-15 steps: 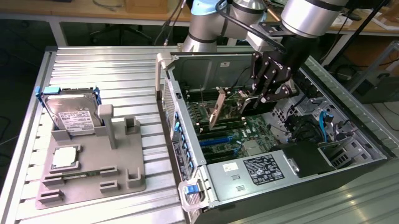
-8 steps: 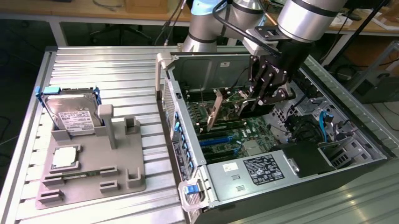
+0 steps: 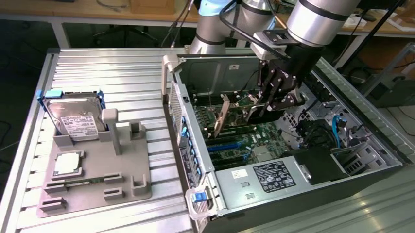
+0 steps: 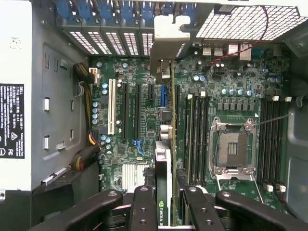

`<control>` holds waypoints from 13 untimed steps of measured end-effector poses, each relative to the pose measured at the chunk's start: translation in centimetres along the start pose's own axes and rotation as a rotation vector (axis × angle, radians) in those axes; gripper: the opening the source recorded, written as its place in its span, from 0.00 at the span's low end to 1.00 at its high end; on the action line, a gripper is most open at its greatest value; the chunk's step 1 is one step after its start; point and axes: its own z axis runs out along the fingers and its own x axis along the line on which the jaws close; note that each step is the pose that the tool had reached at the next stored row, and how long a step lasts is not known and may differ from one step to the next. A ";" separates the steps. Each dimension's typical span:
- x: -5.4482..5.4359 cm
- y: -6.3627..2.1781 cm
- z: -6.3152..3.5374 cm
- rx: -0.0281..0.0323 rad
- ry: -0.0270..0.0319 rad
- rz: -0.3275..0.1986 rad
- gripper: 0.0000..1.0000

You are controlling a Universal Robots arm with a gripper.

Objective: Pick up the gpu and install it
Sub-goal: 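Insert the gpu into the slot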

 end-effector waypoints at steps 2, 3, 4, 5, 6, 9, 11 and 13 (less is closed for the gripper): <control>0.0 0.00 0.11 0.0001 -0.0002 0.001 0.27; 0.0 0.00 0.18 0.0001 -0.0003 0.002 0.27; 0.0 0.00 0.22 0.0001 -0.0003 0.003 0.27; 0.0 0.00 0.27 0.0001 -0.0003 0.003 0.27; 0.0 0.00 0.31 0.0001 -0.0003 0.004 0.27; 0.0 0.00 0.45 0.0001 -0.0004 0.004 0.27; 0.0 0.00 0.54 0.0001 -0.0004 0.005 0.27; 0.0 0.00 0.61 0.0001 -0.0003 0.005 0.27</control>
